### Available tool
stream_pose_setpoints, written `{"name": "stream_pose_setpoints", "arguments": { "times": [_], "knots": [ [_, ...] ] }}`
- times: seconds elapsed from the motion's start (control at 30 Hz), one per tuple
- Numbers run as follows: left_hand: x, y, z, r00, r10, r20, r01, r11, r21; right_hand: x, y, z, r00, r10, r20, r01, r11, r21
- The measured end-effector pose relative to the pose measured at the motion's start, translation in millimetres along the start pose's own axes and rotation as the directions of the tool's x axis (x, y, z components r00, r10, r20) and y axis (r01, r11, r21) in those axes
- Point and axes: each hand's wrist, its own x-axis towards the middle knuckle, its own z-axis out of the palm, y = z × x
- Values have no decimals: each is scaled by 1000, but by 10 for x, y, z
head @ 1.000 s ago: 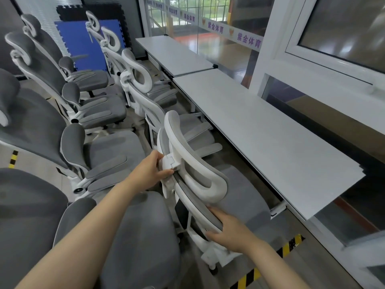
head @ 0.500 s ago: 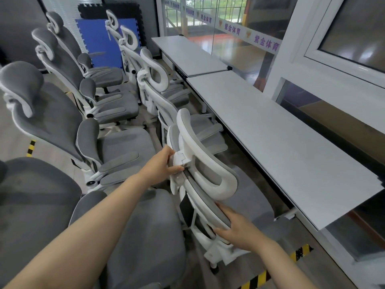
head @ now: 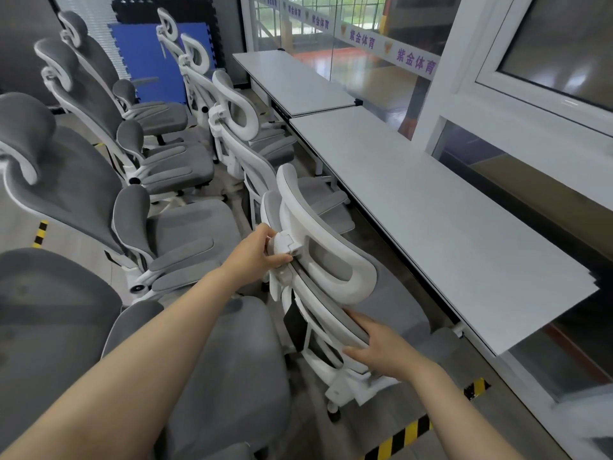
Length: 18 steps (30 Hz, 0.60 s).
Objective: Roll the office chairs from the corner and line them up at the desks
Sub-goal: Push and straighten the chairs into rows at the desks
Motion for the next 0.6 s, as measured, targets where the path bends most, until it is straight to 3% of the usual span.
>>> {"name": "stream_pose_setpoints", "arguments": {
  "times": [0.6],
  "knots": [
    [143, 17, -22, 1000, 10, 29, -9, 1000, -21, 59, -68, -57, 1000, 4, 16, -3, 999, -53]
  ]
}}
